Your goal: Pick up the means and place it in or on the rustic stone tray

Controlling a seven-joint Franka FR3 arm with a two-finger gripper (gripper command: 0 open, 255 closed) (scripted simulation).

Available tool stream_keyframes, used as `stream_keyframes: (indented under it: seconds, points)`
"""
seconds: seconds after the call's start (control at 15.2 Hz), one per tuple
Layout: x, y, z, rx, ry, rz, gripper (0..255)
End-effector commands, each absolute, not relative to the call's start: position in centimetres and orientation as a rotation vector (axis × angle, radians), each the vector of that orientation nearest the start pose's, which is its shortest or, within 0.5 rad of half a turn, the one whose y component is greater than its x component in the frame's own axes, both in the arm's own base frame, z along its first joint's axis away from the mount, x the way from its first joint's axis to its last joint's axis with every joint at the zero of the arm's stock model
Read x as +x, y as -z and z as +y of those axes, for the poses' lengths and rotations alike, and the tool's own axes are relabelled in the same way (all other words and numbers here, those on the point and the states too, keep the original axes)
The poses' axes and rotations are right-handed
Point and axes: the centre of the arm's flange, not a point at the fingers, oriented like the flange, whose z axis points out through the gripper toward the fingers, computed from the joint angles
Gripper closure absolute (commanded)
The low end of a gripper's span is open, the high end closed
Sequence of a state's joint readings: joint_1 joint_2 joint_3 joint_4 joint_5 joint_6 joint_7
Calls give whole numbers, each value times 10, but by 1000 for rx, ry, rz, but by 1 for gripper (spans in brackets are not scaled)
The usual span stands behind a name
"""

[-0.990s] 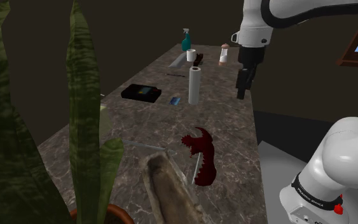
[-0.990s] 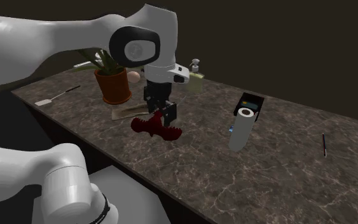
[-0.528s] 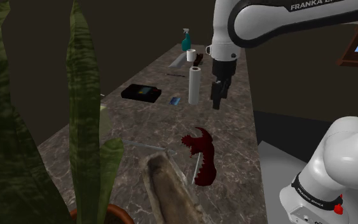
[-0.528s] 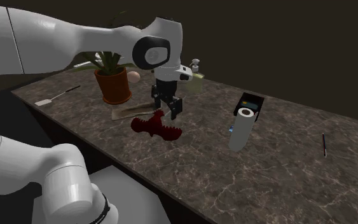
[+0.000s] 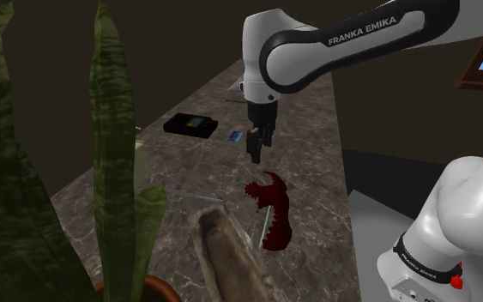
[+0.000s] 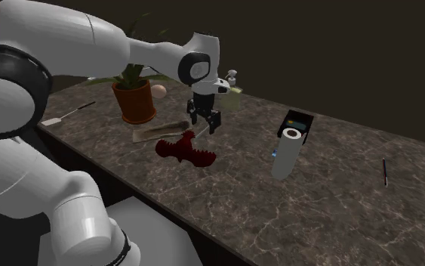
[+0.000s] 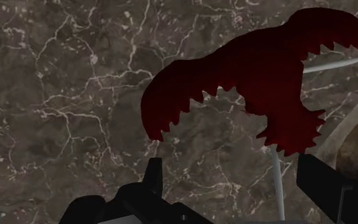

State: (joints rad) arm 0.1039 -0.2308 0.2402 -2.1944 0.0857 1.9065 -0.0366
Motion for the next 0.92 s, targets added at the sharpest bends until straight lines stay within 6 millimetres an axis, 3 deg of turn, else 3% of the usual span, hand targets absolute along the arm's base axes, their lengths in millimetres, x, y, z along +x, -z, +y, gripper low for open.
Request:
stream_keyframes:
  seconds: [0.0, 0.86]
  points:
    - [459, -463, 194, -3076, -99, -563, 0]
    - [540, -389, 328, -3057, -81, -761, 0]
